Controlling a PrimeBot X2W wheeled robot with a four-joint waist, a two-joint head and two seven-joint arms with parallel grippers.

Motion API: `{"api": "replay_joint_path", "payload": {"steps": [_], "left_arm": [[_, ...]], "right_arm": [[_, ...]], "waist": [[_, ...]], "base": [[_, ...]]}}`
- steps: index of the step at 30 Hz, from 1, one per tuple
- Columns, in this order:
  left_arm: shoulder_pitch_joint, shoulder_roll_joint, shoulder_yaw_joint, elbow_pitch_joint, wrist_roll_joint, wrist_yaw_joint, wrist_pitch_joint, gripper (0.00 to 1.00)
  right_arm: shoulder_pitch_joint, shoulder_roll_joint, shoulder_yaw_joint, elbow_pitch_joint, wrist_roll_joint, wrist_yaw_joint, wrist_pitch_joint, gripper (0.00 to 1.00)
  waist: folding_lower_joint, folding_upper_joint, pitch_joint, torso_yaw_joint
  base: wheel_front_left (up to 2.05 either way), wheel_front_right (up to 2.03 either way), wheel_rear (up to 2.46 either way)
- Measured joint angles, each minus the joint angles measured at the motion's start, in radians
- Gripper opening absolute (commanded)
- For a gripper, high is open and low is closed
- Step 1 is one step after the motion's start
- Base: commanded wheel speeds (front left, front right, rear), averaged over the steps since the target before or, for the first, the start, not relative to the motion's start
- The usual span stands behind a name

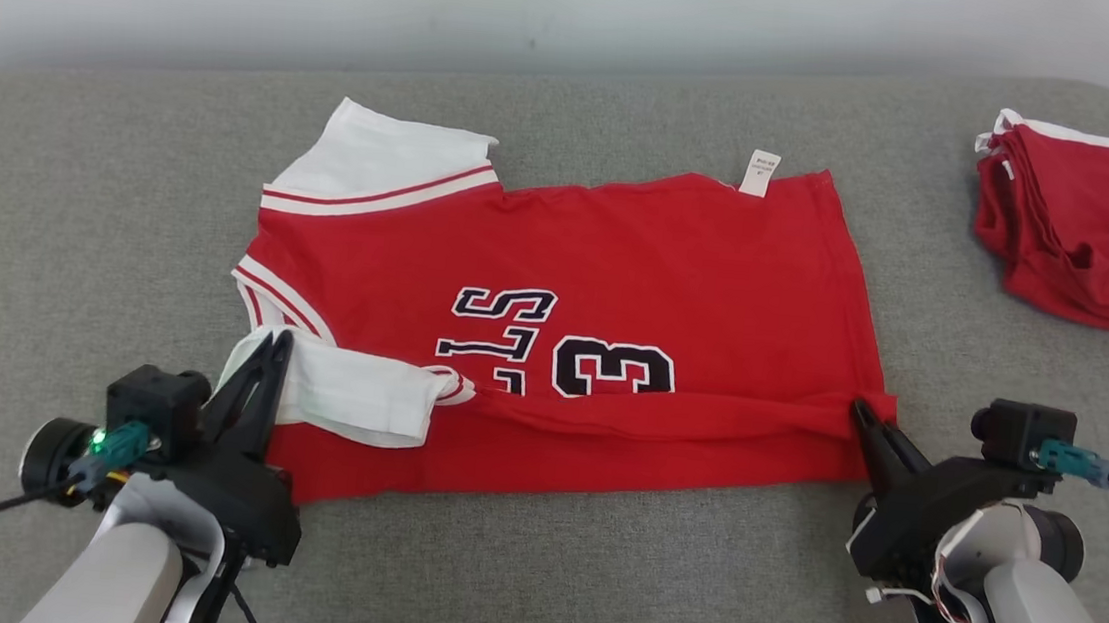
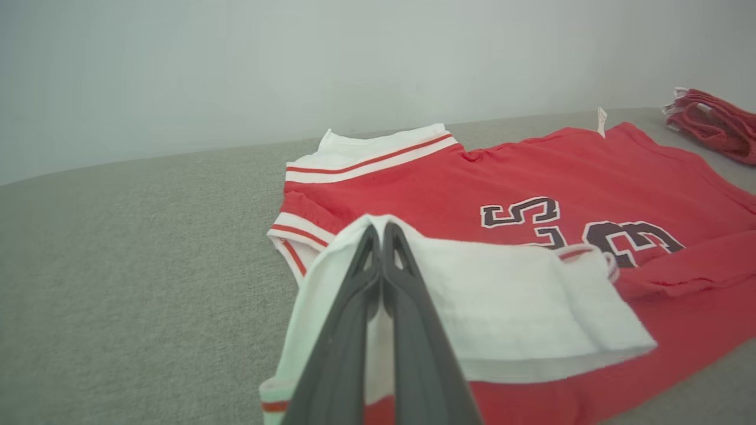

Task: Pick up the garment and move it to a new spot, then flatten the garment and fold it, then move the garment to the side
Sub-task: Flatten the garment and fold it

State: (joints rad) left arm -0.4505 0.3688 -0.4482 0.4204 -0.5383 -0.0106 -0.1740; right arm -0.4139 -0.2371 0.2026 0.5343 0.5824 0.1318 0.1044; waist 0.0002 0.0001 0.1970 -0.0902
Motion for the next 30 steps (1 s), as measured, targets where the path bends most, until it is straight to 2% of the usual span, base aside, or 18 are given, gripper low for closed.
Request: {"api": "replay_joint_path", "payload": {"steps": [3,4,5,6,7,16,24,30], "left_arm": [[-0.038,-0.011,-0.01,0.053,0.004,-0.015,-0.006,0.0],[-0.049,-0.014,-0.011,0.068,0.004,-0.018,-0.012,0.0],[-0.06,-0.016,-0.008,0.086,0.005,-0.02,-0.023,0.0],[-0.07,-0.017,-0.009,0.102,0.012,-0.018,-0.032,0.3],[-0.08,-0.019,-0.011,0.115,0.021,-0.016,-0.042,1.0],[-0.045,-0.042,0.031,0.149,0.03,-0.014,-0.086,1.0],[0.113,-0.065,0.082,0.055,0.046,0.01,-0.087,1.0],[0.186,-0.078,0.095,0.062,0.046,0.002,-0.087,1.0]], "right_arm": [[-0.04,0.008,0.014,0.045,0.008,0.0,-0.022,0.0],[-0.052,0.008,0.019,0.057,0.009,0.0,-0.033,0.23],[-0.06,0.008,0.023,0.068,0.009,0.0,-0.053,0.54],[-0.067,0.008,0.027,0.075,0.009,0.0,-0.071,1.0],[-0.072,0.009,0.032,0.087,0.013,0.0,-0.081,1.0],[-0.054,-0.029,0.086,0.124,0.044,0.0,-0.191,1.0],[0.013,-0.072,0.095,0.137,0.07,0.0,-0.219,1.0],[0.013,-0.076,0.107,0.154,0.071,0.0,-0.227,1.0]], "waist": [[0.0,0.0,0.01,-0.004],[0.0,0.0,0.013,-0.005],[0.0,0.0,0.015,-0.005],[0.0,0.0,0.017,-0.005],[0.0,0.0,0.017,-0.005],[-0.0001,0.0,-0.012,0.004],[-0.0003,-0.0001,-0.033,0.02],[-0.0002,-0.0001,-0.025,0.019]], "base": [[0.0,0.0,0.0],[0.0,0.0,0.0],[0.0,0.0,0.0],[0.0,0.0,0.0],[0.0,0.0,0.0],[0.0,0.0,0.0],[0.0,0.0,0.0],[0.0,0.0,0.0]]}}
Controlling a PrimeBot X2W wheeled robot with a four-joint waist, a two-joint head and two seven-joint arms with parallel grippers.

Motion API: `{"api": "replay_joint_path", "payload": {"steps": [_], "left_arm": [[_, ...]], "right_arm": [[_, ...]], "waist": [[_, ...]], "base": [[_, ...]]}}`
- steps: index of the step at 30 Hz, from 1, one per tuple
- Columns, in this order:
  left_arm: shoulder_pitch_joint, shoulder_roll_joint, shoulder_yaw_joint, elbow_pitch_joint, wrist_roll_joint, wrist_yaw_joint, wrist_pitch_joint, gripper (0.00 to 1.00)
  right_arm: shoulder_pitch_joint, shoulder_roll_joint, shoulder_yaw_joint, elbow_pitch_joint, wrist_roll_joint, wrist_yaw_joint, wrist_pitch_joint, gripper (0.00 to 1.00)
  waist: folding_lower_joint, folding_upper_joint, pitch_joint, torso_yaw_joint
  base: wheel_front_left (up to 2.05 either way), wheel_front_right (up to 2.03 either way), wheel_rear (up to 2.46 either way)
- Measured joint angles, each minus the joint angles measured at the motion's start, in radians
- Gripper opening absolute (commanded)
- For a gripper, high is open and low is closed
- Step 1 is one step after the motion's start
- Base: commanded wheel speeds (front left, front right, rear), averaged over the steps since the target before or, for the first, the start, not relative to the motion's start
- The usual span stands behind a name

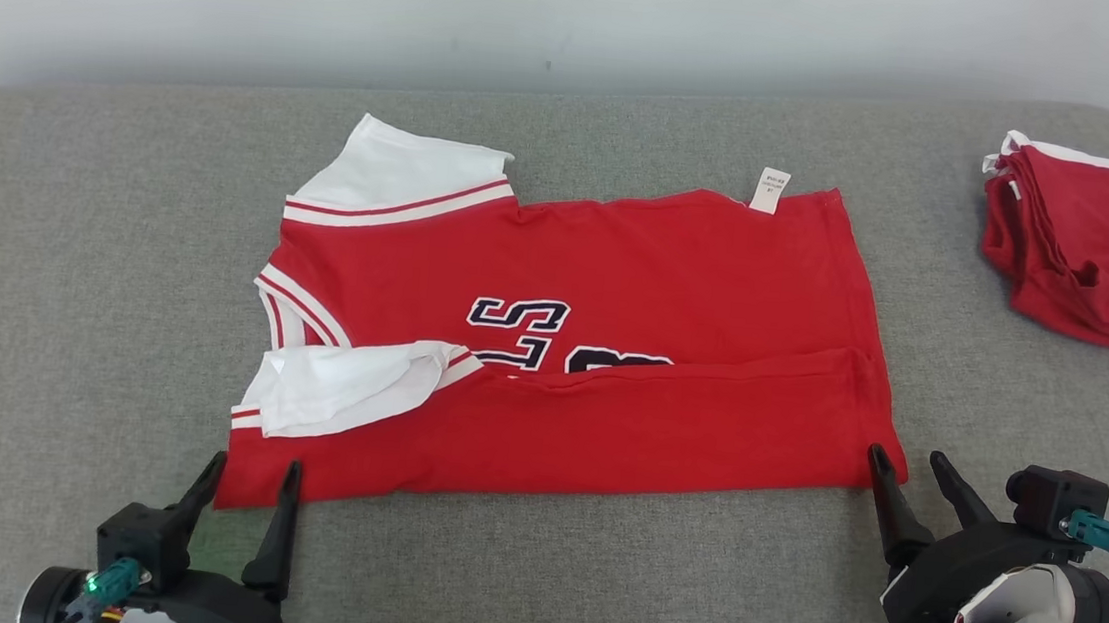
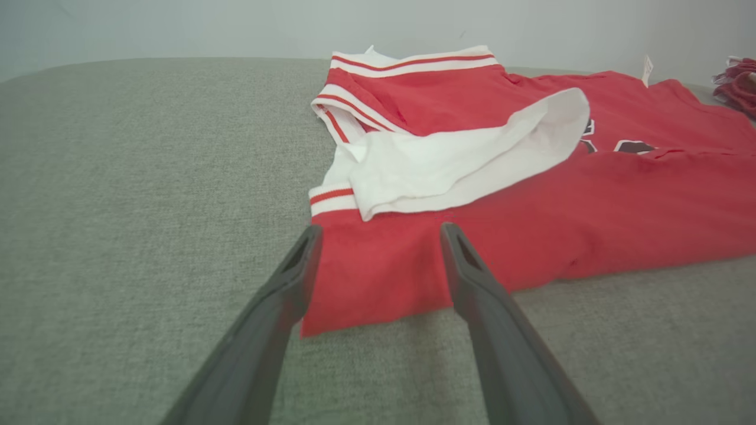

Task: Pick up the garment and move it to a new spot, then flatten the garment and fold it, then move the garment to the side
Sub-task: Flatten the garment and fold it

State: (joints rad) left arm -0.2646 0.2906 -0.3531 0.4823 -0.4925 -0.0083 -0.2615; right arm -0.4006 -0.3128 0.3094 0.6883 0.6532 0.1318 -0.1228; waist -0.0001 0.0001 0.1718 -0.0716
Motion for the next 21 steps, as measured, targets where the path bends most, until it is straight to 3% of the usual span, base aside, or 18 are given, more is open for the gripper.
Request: {"api": "replay_joint_path", "payload": {"steps": [10,11,12,13,15,21], "left_arm": [[-0.003,-0.01,0.021,0.102,0.006,0.001,-0.001,1.0],[-0.008,-0.013,0.017,0.117,0.006,-0.002,-0.001,1.0],[-0.015,-0.017,0.014,0.13,0.005,-0.006,0.0,0.99],[-0.024,-0.021,0.013,0.144,0.004,-0.01,0.0,0.47],[-0.042,-0.029,0.011,0.167,-0.001,-0.02,0.0,0.0],[-0.048,-0.051,0.014,0.183,-0.004,-0.027,0.0,0.0]], "right_arm": [[-0.037,0.016,0.027,0.073,-0.013,0.0,-0.006,1.0],[-0.041,0.018,0.033,0.083,-0.014,0.0,-0.002,0.83],[-0.045,0.02,0.038,0.091,-0.019,0.0,-0.002,0.04],[-0.05,0.021,0.041,0.099,-0.02,0.0,-0.008,0.0],[-0.058,0.025,0.049,0.11,-0.02,0.0,-0.013,0.0],[-0.051,0.031,0.062,0.123,-0.008,0.0,-0.054,0.0]], "waist": [[0.0,0.0,0.023,-0.001],[0.0,0.0,0.025,0.0],[0.0,0.0,0.027,0.001],[0.0,0.0,0.028,0.004],[0.0,0.0,0.029,0.009],[0.0,0.0,0.001,0.024]], "base": [[0.0,0.0,0.0],[0.0,0.0,0.0],[0.0,0.0,0.0],[0.0,0.0,0.0],[0.0,0.0,0.0],[0.0,0.0,0.0]]}}
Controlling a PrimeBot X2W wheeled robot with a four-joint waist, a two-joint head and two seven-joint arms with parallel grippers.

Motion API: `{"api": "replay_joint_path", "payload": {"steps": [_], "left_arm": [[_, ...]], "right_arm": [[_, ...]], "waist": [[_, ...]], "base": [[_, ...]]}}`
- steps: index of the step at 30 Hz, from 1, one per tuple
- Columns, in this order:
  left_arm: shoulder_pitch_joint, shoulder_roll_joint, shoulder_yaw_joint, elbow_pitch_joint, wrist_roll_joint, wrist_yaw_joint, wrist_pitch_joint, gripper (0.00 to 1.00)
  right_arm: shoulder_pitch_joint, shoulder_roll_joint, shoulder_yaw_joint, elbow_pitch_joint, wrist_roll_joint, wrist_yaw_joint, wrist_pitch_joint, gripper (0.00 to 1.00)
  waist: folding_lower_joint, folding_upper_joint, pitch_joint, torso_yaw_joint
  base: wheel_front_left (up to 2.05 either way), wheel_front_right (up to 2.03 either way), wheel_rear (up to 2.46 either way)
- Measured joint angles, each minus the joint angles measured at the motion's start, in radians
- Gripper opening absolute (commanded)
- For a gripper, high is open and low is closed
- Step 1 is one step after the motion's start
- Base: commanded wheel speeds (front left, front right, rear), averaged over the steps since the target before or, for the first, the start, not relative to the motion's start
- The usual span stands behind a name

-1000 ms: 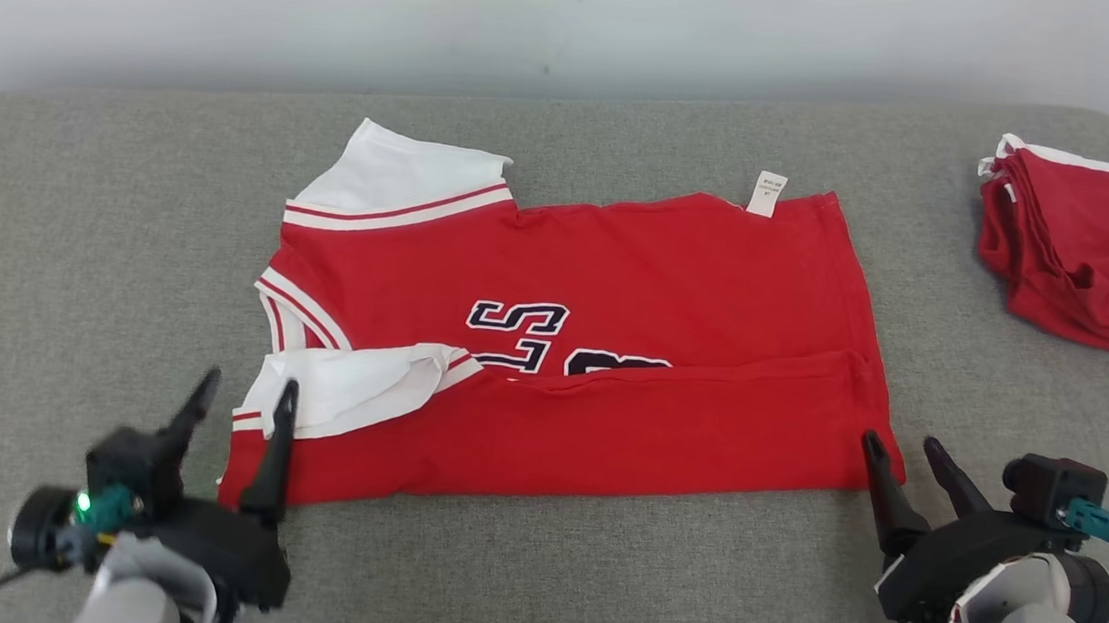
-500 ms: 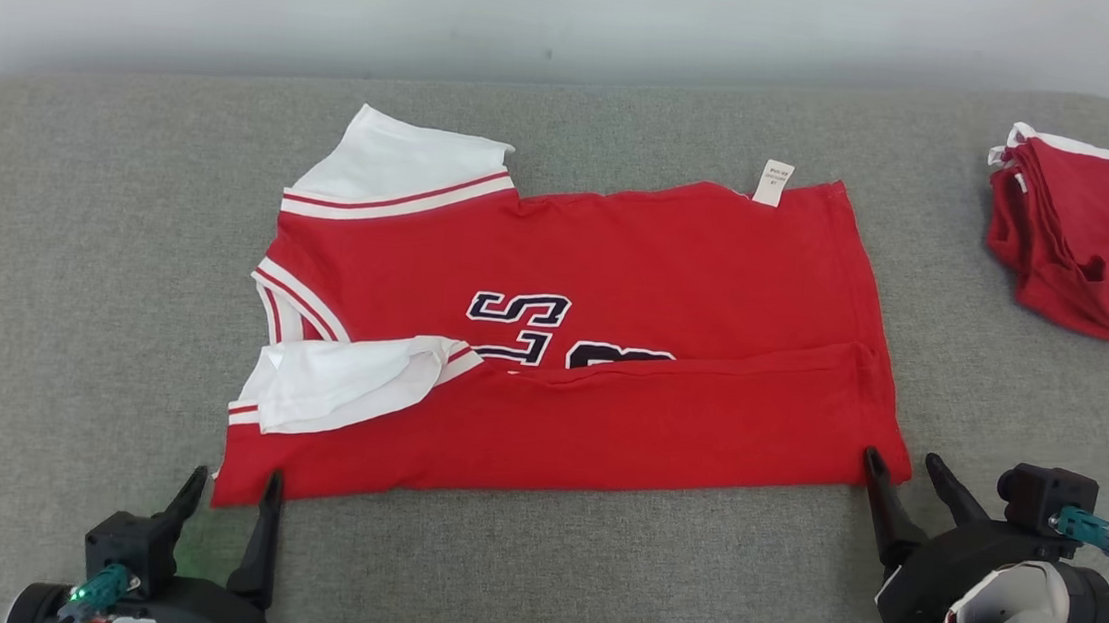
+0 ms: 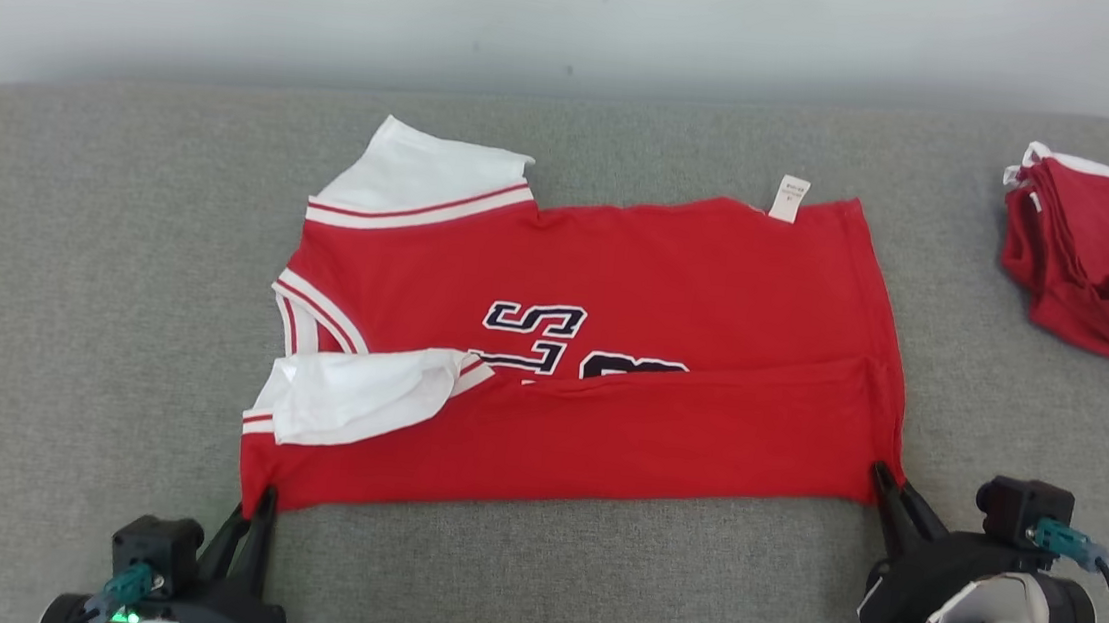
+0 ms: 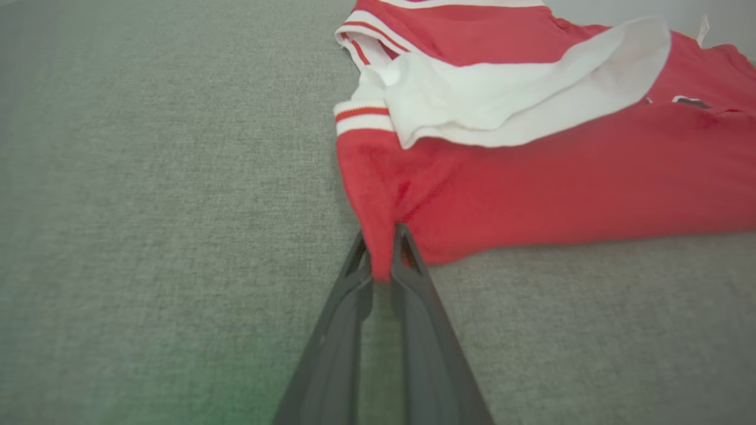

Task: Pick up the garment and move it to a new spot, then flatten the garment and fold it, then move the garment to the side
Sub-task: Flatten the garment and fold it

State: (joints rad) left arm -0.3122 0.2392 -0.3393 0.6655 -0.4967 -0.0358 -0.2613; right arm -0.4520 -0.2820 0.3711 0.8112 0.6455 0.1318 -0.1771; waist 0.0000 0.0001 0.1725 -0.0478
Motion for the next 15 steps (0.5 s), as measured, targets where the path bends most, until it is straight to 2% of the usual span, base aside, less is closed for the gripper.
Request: {"api": "replay_joint_path", "payload": {"steps": [4,15], "left_arm": [[0.061,-0.001,0.022,-0.036,-0.005,0.001,0.0,0.0],[0.272,-0.018,0.05,-0.186,-0.01,0.045,-0.001,0.0]], "right_arm": [[0.063,-0.015,-0.006,-0.028,0.033,0.0,-0.017,0.0],[0.268,-0.045,-0.059,-0.159,0.049,0.0,0.011,0.0]], "waist": [[0.0,0.0,-0.047,0.009],[-0.0001,-0.0001,-0.125,0.027]], "base": [[0.0,0.0,0.0],[0.0,0.0,0.0]]}}
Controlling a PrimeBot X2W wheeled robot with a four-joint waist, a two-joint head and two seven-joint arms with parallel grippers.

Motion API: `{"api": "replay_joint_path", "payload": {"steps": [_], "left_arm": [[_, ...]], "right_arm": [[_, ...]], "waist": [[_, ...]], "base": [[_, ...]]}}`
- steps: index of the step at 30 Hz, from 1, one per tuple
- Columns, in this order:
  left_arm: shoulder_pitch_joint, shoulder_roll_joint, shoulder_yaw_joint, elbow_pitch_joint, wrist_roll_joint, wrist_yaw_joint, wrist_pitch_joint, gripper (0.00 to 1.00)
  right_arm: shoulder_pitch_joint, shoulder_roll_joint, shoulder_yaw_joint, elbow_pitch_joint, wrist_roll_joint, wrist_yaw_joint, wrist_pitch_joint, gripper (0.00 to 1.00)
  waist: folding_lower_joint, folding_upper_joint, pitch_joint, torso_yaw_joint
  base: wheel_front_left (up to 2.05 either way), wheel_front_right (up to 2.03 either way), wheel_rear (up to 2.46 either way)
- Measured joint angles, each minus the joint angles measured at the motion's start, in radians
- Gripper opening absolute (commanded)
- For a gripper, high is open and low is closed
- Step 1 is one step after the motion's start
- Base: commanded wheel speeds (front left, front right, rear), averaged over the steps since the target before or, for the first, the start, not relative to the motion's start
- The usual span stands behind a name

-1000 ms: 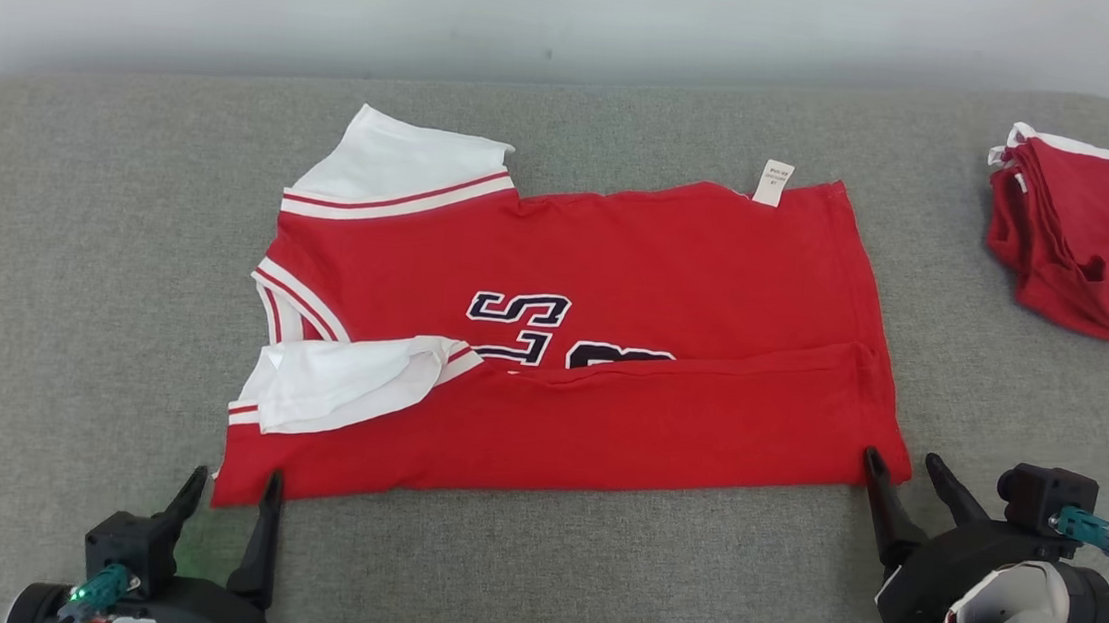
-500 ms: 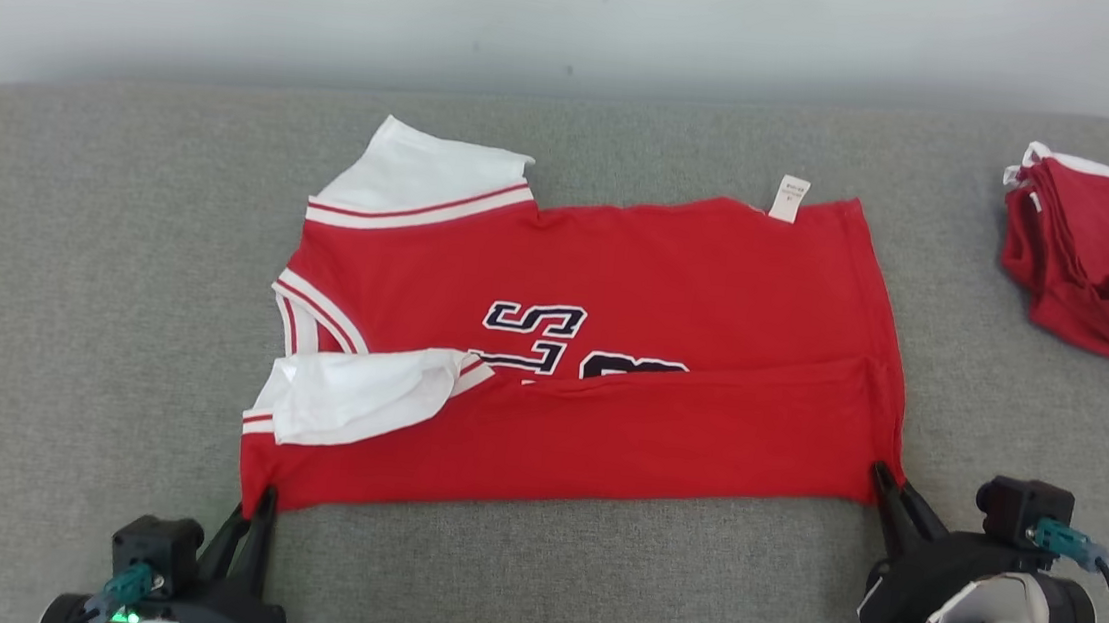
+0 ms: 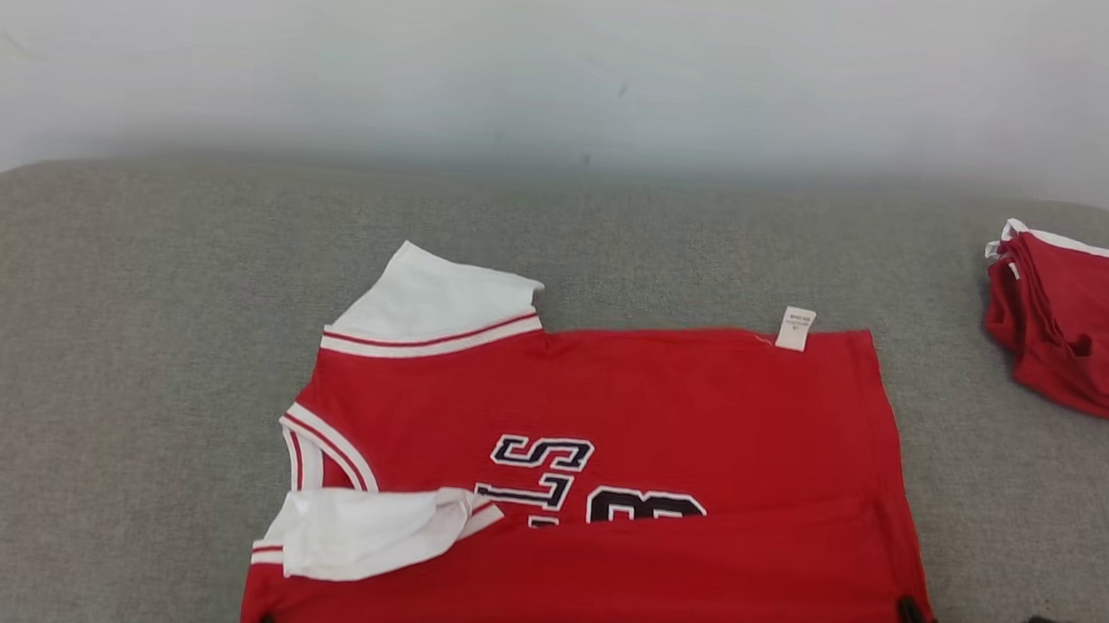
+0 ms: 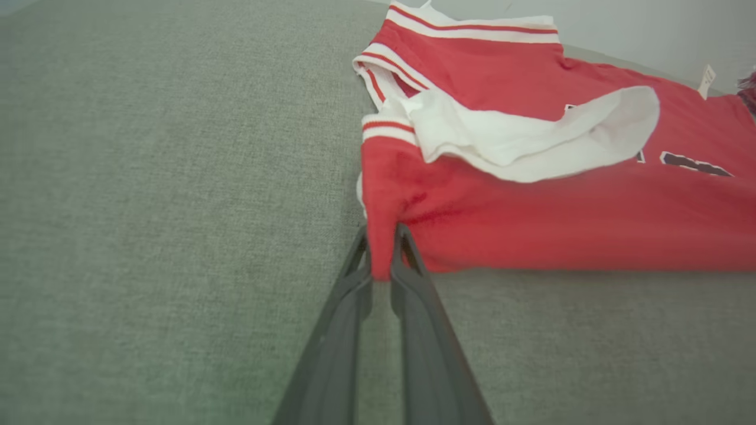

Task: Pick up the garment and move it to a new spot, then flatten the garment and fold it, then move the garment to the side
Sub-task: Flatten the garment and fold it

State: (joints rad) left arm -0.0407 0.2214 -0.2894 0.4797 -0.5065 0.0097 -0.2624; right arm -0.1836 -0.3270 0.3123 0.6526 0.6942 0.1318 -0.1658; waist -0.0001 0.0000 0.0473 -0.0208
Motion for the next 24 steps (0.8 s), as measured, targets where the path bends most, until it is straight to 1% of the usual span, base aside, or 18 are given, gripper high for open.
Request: {"api": "replay_joint_path", "payload": {"steps": [5,6,7,8,9,15,17,20,24], "left_arm": [[0.066,-0.012,0.0,-0.054,-0.017,0.017,0.0,0.0],[0.073,-0.012,-0.001,-0.058,-0.017,0.02,0.0,0.0],[0.076,-0.012,-0.002,-0.064,-0.014,0.026,0.0,0.41],[0.077,-0.011,0.0,-0.074,-0.008,0.027,0.0,0.91],[0.076,-0.01,0.007,-0.085,-0.001,0.027,0.0,1.0],[0.077,-0.013,0.081,-0.186,0.054,0.033,0.0,1.0],[0.08,-0.017,0.111,-0.22,0.087,0.033,0.0,1.0],[0.088,-0.026,0.148,-0.255,0.128,0.032,0.0,1.0],[0.099,-0.043,0.197,-0.301,0.173,0.026,0.0,1.0]], "right_arm": [[0.089,0.0,-0.059,-0.078,-0.02,0.0,0.041,0.0],[0.1,0.003,-0.071,-0.092,-0.027,0.0,0.049,0.19],[0.11,0.007,-0.082,-0.106,-0.035,0.0,0.057,0.89],[0.118,0.01,-0.095,-0.119,-0.049,0.0,0.062,1.0],[0.122,0.015,-0.108,-0.134,-0.063,0.0,0.064,1.0],[0.132,0.048,-0.177,-0.243,-0.141,0.0,0.058,1.0],[0.134,0.058,-0.199,-0.278,-0.164,0.0,0.048,1.0],[0.143,0.082,-0.221,-0.324,-0.189,0.0,0.031,1.0],[0.154,0.097,-0.239,-0.372,-0.225,0.0,-0.007,1.0]], "waist": [[0.0,0.0,-0.005,0.008],[0.0,0.0,-0.005,0.009],[0.0,0.0001,-0.004,0.009],[0.0,0.0,-0.003,0.009],[0.0,0.0,-0.003,0.009],[0.0001,0.0,-0.01,0.006],[0.0001,0.0001,-0.015,0.003],[0.0001,0.0,-0.025,-0.002],[0.0001,0.0,-0.038,-0.011]], "base": [[0.0,0.0,0.0],[0.0,0.0,0.0],[0.0,0.0,0.0],[0.0,0.0,0.0],[0.0,0.0,0.0],[0.0,0.0,0.0],[0.0,0.0,0.0],[0.0,0.0,0.0],[0.0,0.0,0.0]]}}
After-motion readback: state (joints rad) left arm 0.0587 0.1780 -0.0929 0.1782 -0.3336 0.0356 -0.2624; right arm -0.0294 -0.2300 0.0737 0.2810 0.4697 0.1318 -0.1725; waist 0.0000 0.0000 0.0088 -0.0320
